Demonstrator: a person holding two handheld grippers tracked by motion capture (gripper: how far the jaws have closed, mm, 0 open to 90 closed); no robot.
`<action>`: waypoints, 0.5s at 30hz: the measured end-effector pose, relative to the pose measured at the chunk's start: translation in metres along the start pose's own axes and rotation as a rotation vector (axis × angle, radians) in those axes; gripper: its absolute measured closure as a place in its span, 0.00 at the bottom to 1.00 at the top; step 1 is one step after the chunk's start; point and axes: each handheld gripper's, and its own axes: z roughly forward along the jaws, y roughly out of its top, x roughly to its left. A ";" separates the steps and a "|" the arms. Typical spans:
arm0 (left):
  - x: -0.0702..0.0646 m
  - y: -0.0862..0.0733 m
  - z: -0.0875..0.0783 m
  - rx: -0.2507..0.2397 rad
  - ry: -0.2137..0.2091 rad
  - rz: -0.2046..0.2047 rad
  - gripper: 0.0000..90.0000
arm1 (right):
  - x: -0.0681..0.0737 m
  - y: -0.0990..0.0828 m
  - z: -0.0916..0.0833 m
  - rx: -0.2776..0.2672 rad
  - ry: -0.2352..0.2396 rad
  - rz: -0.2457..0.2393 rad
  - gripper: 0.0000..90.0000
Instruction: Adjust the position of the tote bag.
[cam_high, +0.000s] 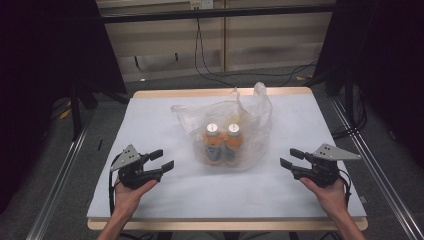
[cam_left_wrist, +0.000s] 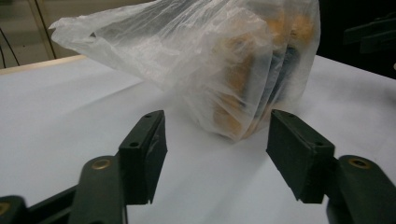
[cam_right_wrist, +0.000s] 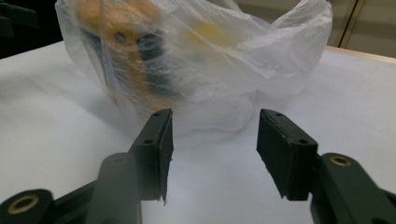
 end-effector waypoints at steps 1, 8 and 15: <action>0.001 0.002 0.002 -0.003 0.001 -0.002 0.45 | -0.001 0.001 0.001 0.001 0.004 -0.005 0.53; 0.007 0.010 0.021 0.022 -0.006 0.004 0.53 | -0.014 0.018 0.019 0.009 0.004 0.009 0.58; 0.014 0.018 0.030 0.016 -0.015 -0.005 0.59 | -0.023 0.030 0.035 0.021 -0.010 0.007 0.65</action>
